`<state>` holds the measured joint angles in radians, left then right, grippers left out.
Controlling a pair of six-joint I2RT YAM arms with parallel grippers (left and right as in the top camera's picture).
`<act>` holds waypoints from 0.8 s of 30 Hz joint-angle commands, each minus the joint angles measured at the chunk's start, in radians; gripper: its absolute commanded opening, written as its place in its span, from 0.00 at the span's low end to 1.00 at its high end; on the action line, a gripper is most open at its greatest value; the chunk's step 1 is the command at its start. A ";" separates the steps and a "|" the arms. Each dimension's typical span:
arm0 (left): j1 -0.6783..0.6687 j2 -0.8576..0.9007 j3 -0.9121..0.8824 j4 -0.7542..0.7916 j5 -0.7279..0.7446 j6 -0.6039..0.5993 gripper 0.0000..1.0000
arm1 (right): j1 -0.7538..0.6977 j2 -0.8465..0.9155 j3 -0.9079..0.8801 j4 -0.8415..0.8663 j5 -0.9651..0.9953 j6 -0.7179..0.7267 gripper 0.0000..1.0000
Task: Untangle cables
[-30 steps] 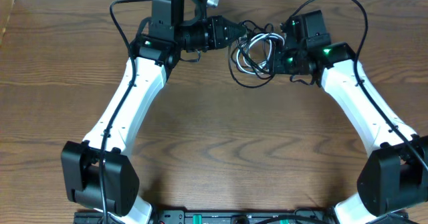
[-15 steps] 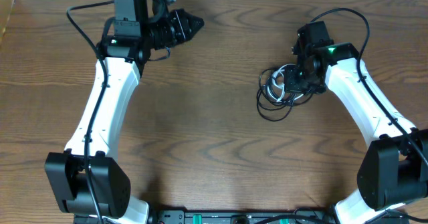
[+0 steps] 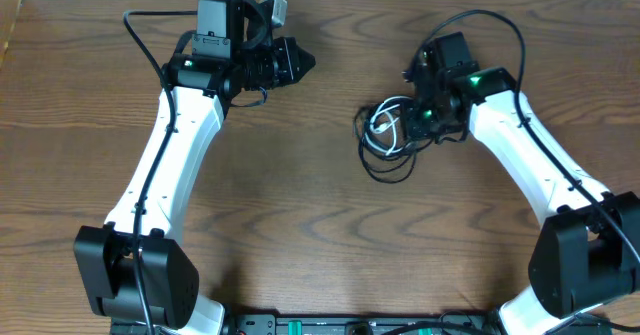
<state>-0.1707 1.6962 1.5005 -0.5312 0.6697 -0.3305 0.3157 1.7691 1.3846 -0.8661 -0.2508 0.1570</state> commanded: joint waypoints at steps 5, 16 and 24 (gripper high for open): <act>0.013 0.010 -0.005 0.008 -0.061 0.027 0.07 | 0.012 -0.012 0.074 0.016 -0.284 -0.144 0.23; 0.007 0.031 -0.005 -0.011 -0.084 0.028 0.07 | -0.046 -0.012 0.110 -0.029 -0.178 -0.127 0.68; 0.005 0.110 -0.005 -0.110 -0.084 0.029 0.07 | -0.039 -0.003 0.106 0.086 -0.105 -0.070 0.68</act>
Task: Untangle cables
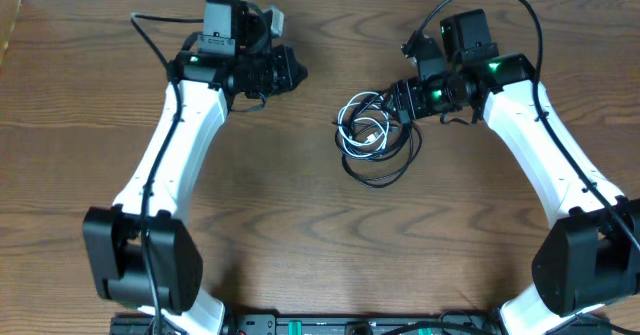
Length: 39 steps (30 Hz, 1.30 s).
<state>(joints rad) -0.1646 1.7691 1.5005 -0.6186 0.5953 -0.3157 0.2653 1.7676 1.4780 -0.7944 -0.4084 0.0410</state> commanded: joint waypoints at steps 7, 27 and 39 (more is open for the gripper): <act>-0.047 0.084 -0.005 -0.115 -0.030 0.056 0.07 | -0.024 0.034 0.012 0.032 0.087 0.101 0.75; -0.369 0.311 -0.005 -0.012 -0.551 -0.429 0.24 | -0.105 0.051 0.012 0.041 0.122 0.119 0.74; -0.369 0.344 -0.004 0.033 -0.463 -0.394 0.07 | -0.105 0.051 0.012 0.043 0.122 0.117 0.74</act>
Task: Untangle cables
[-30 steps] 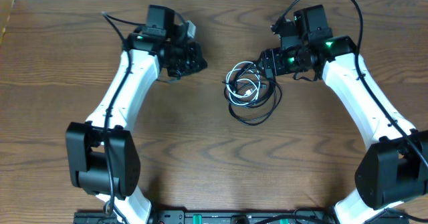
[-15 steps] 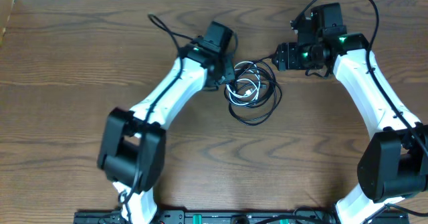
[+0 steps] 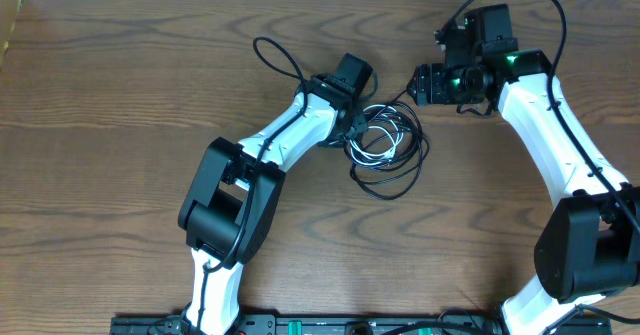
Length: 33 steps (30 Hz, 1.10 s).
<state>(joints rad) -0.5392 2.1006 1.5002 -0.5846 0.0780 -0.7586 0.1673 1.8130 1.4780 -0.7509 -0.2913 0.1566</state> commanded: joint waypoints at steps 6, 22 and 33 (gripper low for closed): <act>0.064 -0.077 0.075 -0.090 0.125 0.199 0.07 | -0.006 0.005 0.012 0.002 -0.025 -0.007 0.73; 0.171 -0.431 0.094 -0.040 0.494 0.179 0.08 | -0.002 0.005 0.012 0.110 -0.388 -0.068 0.67; 0.166 -0.287 0.074 -0.117 0.130 0.133 0.52 | -0.111 0.005 0.012 0.052 0.031 0.089 0.82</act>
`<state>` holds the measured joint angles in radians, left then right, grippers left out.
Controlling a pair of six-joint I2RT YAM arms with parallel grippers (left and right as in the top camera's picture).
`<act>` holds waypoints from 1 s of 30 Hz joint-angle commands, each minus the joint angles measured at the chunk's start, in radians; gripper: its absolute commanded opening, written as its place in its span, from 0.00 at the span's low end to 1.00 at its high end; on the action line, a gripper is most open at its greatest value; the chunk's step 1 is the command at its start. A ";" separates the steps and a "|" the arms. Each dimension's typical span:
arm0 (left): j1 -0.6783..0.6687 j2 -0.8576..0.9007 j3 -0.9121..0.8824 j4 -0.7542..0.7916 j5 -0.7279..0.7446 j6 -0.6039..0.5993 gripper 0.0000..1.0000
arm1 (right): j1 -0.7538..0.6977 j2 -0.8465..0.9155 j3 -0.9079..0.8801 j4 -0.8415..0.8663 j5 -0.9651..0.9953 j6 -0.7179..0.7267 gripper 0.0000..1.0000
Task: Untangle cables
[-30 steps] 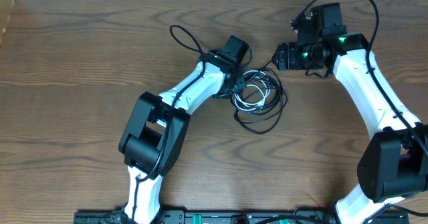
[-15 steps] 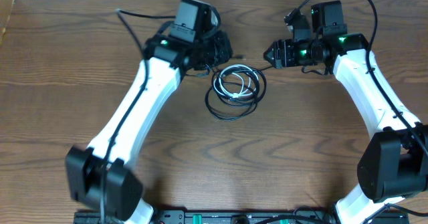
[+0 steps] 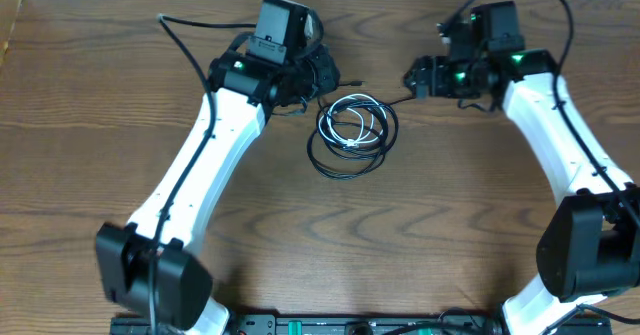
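Observation:
A tangle of black and white cables (image 3: 350,133) lies coiled on the wooden table (image 3: 90,125) between the two arms. My left gripper (image 3: 330,76) is just up and left of the coil. Its jaws look closed on a short black cable end (image 3: 352,82) that sticks out to the right. My right gripper (image 3: 414,78) is up and right of the coil, and a black strand (image 3: 398,100) runs from the coil up into its closed fingers. The fingertips of both are small and dark from overhead.
The arms' own black supply cables arc over the far table edge behind each wrist (image 3: 185,25). The arm bases stand at the near edge, left (image 3: 150,275) and right (image 3: 590,265).
My left gripper was at the coil's left rim and is now farther back and to the left. The coil lies a little more left and far. The right gripper has hardly moved.
My right gripper was first down on the tangle, with the left arm far off at the back left. It then stood back and to the right with a strand trailing to it. Later the left gripper was at the coil, and now it is drawn back.

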<state>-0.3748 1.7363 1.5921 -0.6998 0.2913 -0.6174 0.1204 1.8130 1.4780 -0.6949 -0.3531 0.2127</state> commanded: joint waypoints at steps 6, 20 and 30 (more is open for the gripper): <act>-0.022 0.212 -0.018 0.016 -0.086 -0.008 0.53 | -0.094 0.005 0.012 -0.010 0.091 0.013 0.84; -0.028 0.374 -0.015 0.117 -0.120 -0.007 0.25 | -0.060 0.005 0.012 -0.016 0.088 -0.005 0.84; -0.019 0.120 0.021 0.237 0.053 0.238 0.07 | -0.060 0.005 0.012 -0.008 -0.003 -0.065 0.82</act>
<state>-0.3992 2.0262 1.5787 -0.5049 0.2584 -0.5205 0.0563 1.8130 1.4780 -0.7074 -0.2962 0.1997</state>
